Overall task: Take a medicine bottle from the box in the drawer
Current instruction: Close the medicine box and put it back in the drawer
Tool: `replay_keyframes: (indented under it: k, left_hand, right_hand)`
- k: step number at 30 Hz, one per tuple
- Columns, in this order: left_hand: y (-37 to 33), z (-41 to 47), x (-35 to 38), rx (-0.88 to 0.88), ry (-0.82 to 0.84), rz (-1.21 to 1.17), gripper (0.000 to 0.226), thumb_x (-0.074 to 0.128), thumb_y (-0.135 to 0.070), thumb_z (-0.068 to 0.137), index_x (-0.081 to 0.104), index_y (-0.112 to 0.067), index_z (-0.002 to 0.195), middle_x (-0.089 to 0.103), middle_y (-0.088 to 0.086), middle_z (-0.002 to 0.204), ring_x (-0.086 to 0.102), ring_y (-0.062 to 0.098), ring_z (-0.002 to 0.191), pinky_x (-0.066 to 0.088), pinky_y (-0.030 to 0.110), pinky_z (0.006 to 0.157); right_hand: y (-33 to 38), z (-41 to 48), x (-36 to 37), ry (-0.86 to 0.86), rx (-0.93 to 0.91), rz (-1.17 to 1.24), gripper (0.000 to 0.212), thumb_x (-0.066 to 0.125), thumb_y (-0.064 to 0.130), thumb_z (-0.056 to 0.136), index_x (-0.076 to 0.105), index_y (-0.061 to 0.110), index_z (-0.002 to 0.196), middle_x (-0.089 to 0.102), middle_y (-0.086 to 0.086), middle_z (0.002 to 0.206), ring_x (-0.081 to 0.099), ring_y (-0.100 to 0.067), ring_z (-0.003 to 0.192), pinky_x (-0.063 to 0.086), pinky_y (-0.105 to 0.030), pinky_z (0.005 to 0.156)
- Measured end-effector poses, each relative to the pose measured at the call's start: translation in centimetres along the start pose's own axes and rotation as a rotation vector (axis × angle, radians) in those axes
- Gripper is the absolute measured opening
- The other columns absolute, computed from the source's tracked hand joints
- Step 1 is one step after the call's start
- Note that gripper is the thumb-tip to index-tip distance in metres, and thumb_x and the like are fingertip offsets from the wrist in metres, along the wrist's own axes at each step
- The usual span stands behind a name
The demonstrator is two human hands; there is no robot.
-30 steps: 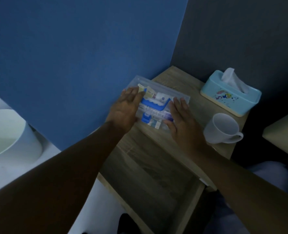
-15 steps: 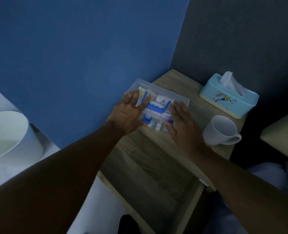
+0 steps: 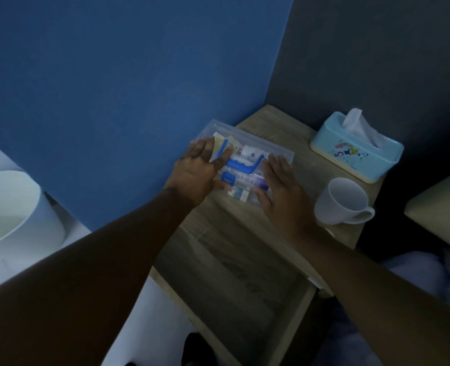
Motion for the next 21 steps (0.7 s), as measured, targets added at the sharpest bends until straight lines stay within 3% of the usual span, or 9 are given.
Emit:
replay_keyframes:
  k: [4,9,13,16,18,21]
  left_hand:
    - [-0.6,-0.2,0.3,-0.043,-0.033,-0.002,0.083,0.042,-0.061,0.091,0.004,-0.027,0.156,0.007,0.018,0.163,0.007,0.033,0.151,0.007,0.045,0.124]
    - [-0.6,-0.3,0.7,-0.056,-0.08,-0.018,0.08,0.042,-0.061,0.091,0.007,-0.027,0.156,0.011,0.017,0.163,0.01,0.032,0.151,0.008,0.044,0.124]
    - [-0.1,-0.4,0.1,-0.032,-0.099,-0.082,0.083,0.045,-0.07,0.083,0.023,-0.03,0.153,0.024,0.013,0.161,0.021,0.03,0.149,0.018,0.042,0.122]
    - [0.7,-0.4,-0.8,-0.148,-0.192,-0.351,0.071,0.04,-0.07,0.086,0.042,-0.031,0.145,0.041,0.005,0.154,0.034,0.024,0.142,0.032,0.04,0.116]
    - [1.2,-0.1,-1.0,-0.26,-0.28,-0.494,0.06,0.037,-0.059,0.094,0.044,-0.026,0.144,0.047,0.003,0.149,0.038,0.022,0.139,0.035,0.038,0.114]
    - [1.9,0.8,-0.9,-0.442,-0.281,-0.637,0.058,0.042,-0.044,0.098,0.039,-0.01,0.146,0.043,0.012,0.151,0.035,0.028,0.141,0.03,0.037,0.114]
  right_hand:
    - [0.1,-0.1,0.1,0.002,0.004,0.008,0.059,0.056,0.03,0.1,0.038,0.006,0.151,0.034,-0.014,0.159,0.025,-0.028,0.151,0.029,-0.042,0.119]
    - [0.1,-0.1,0.2,-0.021,0.009,0.055,0.06,0.057,0.032,0.098,0.041,0.005,0.149,0.038,-0.016,0.157,0.028,-0.029,0.149,0.035,-0.046,0.117]
    - [0.3,0.3,-0.3,-0.018,0.059,0.148,0.061,0.055,0.044,0.096,0.049,0.008,0.144,0.045,-0.012,0.153,0.036,-0.025,0.146,0.035,-0.041,0.117]
    - [0.2,1.4,-1.4,-0.083,0.138,0.302,0.041,0.052,0.045,0.097,0.063,0.016,0.123,0.063,-0.004,0.127,0.058,-0.014,0.118,0.051,-0.037,0.101]
    - [0.0,2.1,-2.0,-0.162,0.253,0.379,0.036,0.055,0.041,0.097,0.061,0.016,0.121,0.063,-0.003,0.118,0.056,-0.008,0.105,0.052,-0.029,0.085]
    - [-0.7,3.1,-1.9,-0.107,0.557,0.521,0.055,0.057,0.045,0.096,0.046,0.014,0.14,0.055,-0.007,0.135,0.057,-0.016,0.117,0.052,-0.029,0.085]
Point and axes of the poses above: each hand's wrist, its own z-axis towards the middle knuckle, its own x-axis out of the palm, y = z × x, the point moved 2 cm from there along z, towards the middle knuckle
